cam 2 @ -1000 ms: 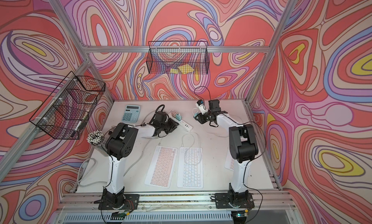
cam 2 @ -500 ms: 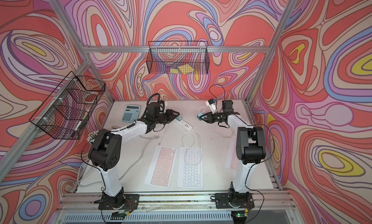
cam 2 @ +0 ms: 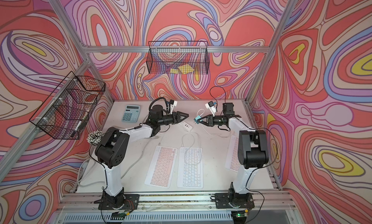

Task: Unplug the wireless keyboard
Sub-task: Remove the power cord from the plug.

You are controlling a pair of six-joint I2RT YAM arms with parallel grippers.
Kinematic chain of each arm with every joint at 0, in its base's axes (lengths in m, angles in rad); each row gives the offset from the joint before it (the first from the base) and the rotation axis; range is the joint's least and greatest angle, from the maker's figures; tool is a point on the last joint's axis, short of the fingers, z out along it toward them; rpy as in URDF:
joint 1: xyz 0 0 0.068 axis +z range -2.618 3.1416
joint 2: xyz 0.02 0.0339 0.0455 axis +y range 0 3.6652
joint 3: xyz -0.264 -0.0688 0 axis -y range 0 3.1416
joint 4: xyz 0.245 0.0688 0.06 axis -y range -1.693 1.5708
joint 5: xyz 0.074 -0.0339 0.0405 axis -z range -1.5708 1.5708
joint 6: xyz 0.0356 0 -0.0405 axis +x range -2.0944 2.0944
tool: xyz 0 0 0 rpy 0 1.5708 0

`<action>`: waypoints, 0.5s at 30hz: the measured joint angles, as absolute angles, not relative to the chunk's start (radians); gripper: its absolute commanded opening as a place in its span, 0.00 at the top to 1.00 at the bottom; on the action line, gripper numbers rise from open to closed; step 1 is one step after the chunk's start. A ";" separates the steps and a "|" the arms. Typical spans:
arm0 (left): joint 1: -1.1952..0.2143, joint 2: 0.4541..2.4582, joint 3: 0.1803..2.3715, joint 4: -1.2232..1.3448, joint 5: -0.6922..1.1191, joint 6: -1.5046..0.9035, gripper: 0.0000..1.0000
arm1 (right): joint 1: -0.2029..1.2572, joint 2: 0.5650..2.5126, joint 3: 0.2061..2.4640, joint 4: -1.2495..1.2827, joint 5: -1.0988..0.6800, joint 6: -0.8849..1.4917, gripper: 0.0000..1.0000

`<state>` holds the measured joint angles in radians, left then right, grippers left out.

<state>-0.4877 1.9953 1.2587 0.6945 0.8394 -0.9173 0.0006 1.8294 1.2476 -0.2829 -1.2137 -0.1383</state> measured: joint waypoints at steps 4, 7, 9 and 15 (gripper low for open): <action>-0.506 2.039 1.270 0.751 0.884 -0.923 0.47 | 0.001 1.804 1.221 -0.262 -1.255 -0.116 0.74; -0.515 2.066 1.270 0.808 0.909 -0.945 0.43 | 0.001 1.803 1.220 -0.252 -1.280 -0.110 0.74; -0.518 2.087 1.275 0.856 0.924 -0.967 0.41 | 0.002 1.803 1.220 -0.255 -1.289 -0.111 0.74; -0.527 2.108 1.305 0.886 0.946 -0.981 0.44 | 0.018 1.803 1.220 -0.273 -1.308 -0.123 0.74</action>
